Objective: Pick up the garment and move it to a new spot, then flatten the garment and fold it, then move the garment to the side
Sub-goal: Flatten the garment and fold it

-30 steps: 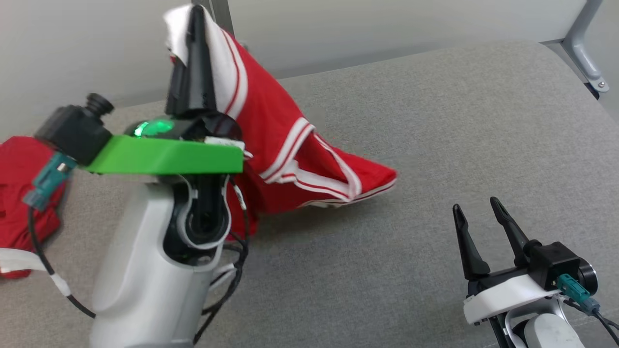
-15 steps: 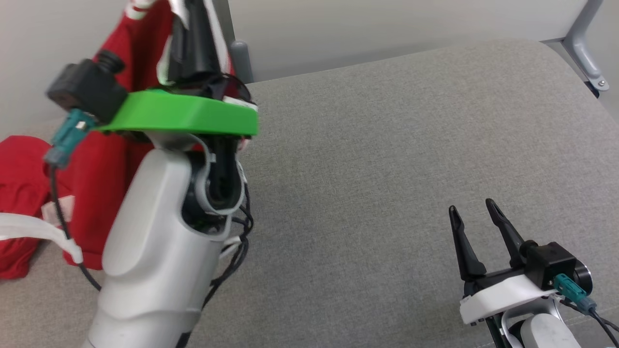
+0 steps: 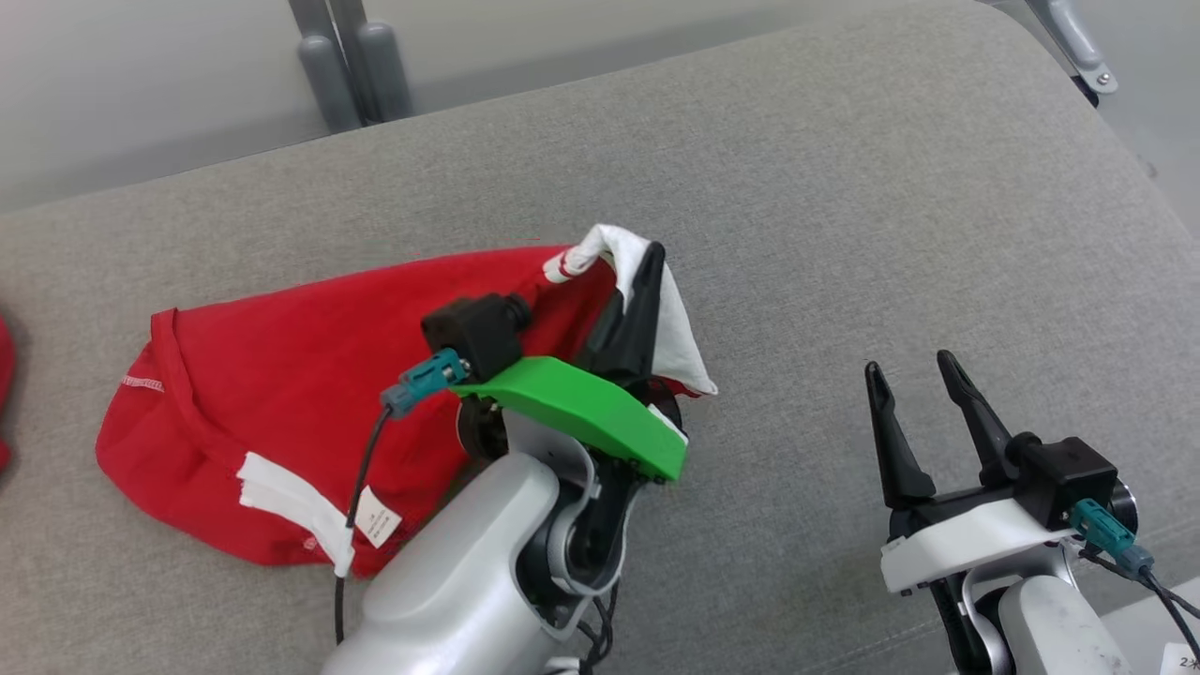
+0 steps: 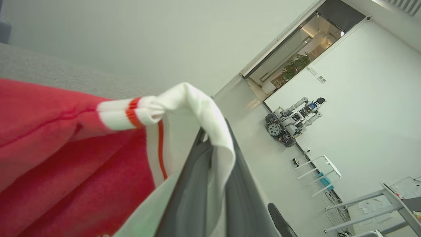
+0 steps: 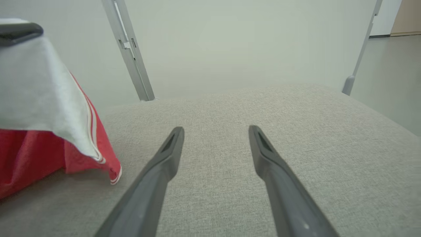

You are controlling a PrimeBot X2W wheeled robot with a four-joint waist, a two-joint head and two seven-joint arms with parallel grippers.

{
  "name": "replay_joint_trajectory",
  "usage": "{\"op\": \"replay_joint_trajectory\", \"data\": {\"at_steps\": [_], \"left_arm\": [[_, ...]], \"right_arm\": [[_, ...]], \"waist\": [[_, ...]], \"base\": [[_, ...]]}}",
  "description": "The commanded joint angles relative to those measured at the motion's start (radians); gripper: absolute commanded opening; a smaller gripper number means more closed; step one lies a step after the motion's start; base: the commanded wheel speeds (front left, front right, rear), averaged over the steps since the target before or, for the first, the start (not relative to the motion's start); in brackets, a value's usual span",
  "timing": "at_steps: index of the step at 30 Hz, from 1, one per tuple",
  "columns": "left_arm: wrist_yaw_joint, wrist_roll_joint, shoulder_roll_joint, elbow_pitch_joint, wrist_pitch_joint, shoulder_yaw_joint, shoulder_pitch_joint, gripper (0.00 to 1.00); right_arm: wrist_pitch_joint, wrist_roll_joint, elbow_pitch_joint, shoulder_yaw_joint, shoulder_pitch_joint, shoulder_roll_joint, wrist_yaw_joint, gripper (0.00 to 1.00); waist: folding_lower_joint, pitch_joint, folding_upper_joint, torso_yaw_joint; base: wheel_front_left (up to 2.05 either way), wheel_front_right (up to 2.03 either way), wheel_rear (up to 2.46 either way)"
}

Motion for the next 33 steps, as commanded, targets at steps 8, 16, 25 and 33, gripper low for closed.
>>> {"op": "replay_joint_trajectory", "data": {"at_steps": [8,16,25,33], "left_arm": [[0.042,-0.061,0.005,0.001,0.000,-0.061,0.044,0.21],[0.060,-0.280,0.005,-0.033,0.001,-0.154,0.079,1.00],[-0.006,-0.430,0.005,-0.084,0.001,-0.345,-0.007,1.00],[-0.052,-0.103,0.006,0.038,0.001,-0.275,0.031,1.00]], "right_arm": [[-0.003,0.016,0.009,-0.003,-0.022,0.016,0.000,1.00],[-0.003,0.014,0.017,-0.014,-0.007,0.023,0.000,1.00],[-0.003,0.003,0.018,-0.008,-0.001,0.019,0.000,1.00],[-0.003,-0.008,0.000,-0.029,0.031,0.000,0.000,1.00]], "waist": [[0.0000,0.043,0.0000,-0.068],[0.0000,0.034,0.0000,-0.066],[0.0000,0.002,0.0000,-0.033],[0.0000,-0.031,0.0000,0.006]], "base": [[0.00,0.00,0.00],[0.00,0.00,0.00],[0.00,0.00,0.00],[0.00,0.00,0.00]]}}
